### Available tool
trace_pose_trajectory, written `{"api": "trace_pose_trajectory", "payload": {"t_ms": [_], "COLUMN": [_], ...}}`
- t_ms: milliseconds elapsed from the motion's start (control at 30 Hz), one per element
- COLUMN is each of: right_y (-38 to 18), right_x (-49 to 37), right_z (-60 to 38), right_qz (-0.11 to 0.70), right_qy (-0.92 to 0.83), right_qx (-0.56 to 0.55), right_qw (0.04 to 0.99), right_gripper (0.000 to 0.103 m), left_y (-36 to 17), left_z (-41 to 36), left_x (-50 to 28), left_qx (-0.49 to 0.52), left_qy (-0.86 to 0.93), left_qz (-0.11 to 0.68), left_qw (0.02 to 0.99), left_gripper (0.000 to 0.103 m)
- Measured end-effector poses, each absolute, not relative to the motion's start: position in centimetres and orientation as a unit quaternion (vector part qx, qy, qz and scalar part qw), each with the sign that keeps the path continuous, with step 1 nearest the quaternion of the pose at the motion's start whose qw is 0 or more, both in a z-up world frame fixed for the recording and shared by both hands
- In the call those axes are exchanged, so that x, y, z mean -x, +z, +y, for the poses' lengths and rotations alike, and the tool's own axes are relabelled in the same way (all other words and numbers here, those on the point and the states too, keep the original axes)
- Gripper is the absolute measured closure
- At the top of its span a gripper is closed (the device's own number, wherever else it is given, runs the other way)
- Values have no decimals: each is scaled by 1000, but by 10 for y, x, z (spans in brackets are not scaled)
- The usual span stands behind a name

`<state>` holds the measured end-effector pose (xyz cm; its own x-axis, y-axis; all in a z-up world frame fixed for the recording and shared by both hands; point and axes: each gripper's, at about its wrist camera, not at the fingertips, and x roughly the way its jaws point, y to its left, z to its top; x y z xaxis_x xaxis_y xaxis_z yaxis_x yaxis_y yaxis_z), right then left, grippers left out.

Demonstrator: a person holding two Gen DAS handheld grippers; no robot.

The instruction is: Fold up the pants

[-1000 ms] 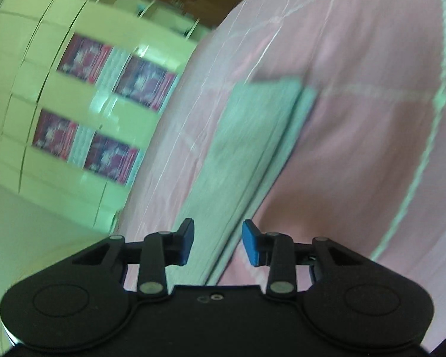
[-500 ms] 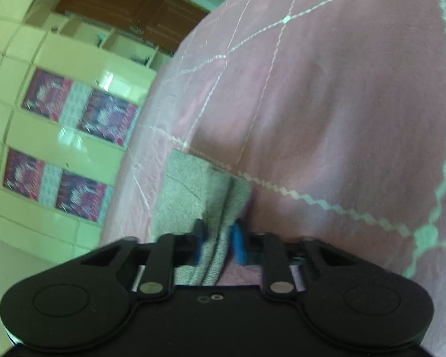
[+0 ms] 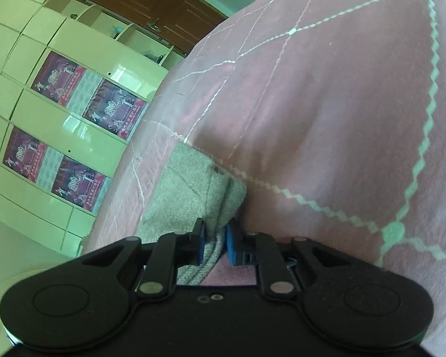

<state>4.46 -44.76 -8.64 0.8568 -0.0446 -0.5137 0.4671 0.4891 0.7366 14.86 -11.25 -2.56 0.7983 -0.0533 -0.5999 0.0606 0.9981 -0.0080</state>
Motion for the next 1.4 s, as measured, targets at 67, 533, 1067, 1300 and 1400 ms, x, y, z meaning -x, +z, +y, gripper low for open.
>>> {"api": "trace_pose_trajectory", "payload": {"t_ms": [67,533,1067,1300,1400], "right_y": [-88,-90,-62,21,46], "right_x": [-44,-35,-52,-92,-116], "right_z": [-450,-463,-448,-361,-294], "right_qz": [217,200,220,216,223], "right_qy": [-149,-126,-148,-48,4], "right_qx": [-484,-495,-430,-301,-235], "right_qw": [834,836,863,927,946], "right_gripper": [98,92,96,96,96], "left_y": [-32,-48,-56,-22,-16], "left_z": [-142,-234,-233,-127,-40], "left_x": [-163,-156,-156,-105,-80], "left_qx": [20,-11,5,95,111], "left_qy": [-41,-53,-54,-63,-17], "left_qz": [351,368,359,262,239], "left_qw": [935,928,932,958,964], "left_gripper": [0,0,0,0,0]}}
